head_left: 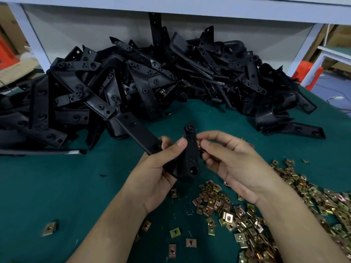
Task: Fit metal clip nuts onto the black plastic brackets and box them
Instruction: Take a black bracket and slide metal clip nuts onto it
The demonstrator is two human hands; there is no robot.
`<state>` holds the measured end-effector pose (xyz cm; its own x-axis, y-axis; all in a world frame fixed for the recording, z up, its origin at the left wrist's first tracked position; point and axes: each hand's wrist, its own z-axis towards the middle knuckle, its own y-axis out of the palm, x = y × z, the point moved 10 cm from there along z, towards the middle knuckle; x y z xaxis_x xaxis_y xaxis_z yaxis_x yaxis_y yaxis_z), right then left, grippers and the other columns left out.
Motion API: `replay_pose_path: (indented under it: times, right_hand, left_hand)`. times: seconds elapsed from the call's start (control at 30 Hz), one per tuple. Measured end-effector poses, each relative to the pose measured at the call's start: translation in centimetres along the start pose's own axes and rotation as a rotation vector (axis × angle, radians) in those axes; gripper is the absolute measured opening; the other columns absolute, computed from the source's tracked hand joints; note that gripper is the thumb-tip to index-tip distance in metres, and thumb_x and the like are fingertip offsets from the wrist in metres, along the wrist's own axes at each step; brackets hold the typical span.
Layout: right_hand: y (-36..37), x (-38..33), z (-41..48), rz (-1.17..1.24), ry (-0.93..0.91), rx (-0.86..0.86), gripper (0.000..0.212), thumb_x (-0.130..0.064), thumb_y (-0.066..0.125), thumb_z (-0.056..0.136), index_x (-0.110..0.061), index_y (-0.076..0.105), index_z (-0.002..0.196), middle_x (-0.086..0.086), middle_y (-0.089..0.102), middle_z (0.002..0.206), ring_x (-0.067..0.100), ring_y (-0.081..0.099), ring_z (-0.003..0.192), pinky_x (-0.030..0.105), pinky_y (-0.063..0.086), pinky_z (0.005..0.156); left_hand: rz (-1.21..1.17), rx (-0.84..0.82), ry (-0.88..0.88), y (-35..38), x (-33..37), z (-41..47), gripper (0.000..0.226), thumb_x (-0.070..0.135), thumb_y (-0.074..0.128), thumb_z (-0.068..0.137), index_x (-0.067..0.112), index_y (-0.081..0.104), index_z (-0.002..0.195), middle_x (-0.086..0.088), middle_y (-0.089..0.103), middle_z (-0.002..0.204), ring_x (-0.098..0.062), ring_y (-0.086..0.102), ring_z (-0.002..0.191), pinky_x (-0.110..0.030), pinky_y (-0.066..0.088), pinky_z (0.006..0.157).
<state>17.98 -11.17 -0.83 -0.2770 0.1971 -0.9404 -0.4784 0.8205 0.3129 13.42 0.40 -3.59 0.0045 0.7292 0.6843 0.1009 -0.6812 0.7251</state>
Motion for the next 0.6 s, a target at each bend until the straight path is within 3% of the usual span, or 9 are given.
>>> replay_pose_path:
  times: [0.2,0.37,0.5,0.6]
  right_hand:
    - [-0.5,0.2,0.1,0.084,0.021,0.019,0.017,-0.009,0.072,0.075,-0.010,0.078,0.091,0.008,0.071,0.089,0.010,0.067,0.072,0.018,0.056,0.065]
    - [0.3,0.6,-0.2,0.131,0.077,-0.040,0.014,-0.009,0.075,0.070,-0.012,0.079,0.083,0.005,0.071,0.079,0.009,0.067,0.066,0.016,0.056,0.062]
    - [0.4,1.8,-0.3,0.145,0.180,-0.039,0.034,-0.010,0.078,0.064,-0.002,0.074,0.097,0.007,0.068,0.077,0.008,0.063,0.062,0.016,0.055,0.057]
    - [0.5,2.3,-0.3,0.200,0.227,-0.038,0.027,-0.009,0.076,0.067,-0.003,0.073,0.093,0.006,0.066,0.076,0.007,0.060,0.060,0.015,0.053,0.056]
  left_hand:
    - [-0.003,0.031,-0.004,-0.2,-0.1,0.0,0.032,0.010,0.073,0.084,0.021,0.047,0.069,-0.005,0.069,0.089,-0.017,0.073,0.081,-0.026,0.059,0.064]
    - [0.005,0.017,-0.004,-0.2,-0.1,0.1,0.032,0.013,0.073,0.085,0.023,0.047,0.070,-0.005,0.069,0.089,-0.018,0.072,0.083,-0.026,0.060,0.068]
    - [0.002,0.008,0.000,-0.1,-0.1,0.1,0.035,0.015,0.079,0.081,0.022,0.047,0.070,-0.007,0.070,0.091,-0.020,0.073,0.086,-0.026,0.059,0.069]
    - [0.002,0.002,-0.005,-0.1,-0.1,0.1,0.035,0.016,0.079,0.079,0.023,0.046,0.071,-0.008,0.071,0.091,-0.023,0.073,0.088,-0.027,0.061,0.072]
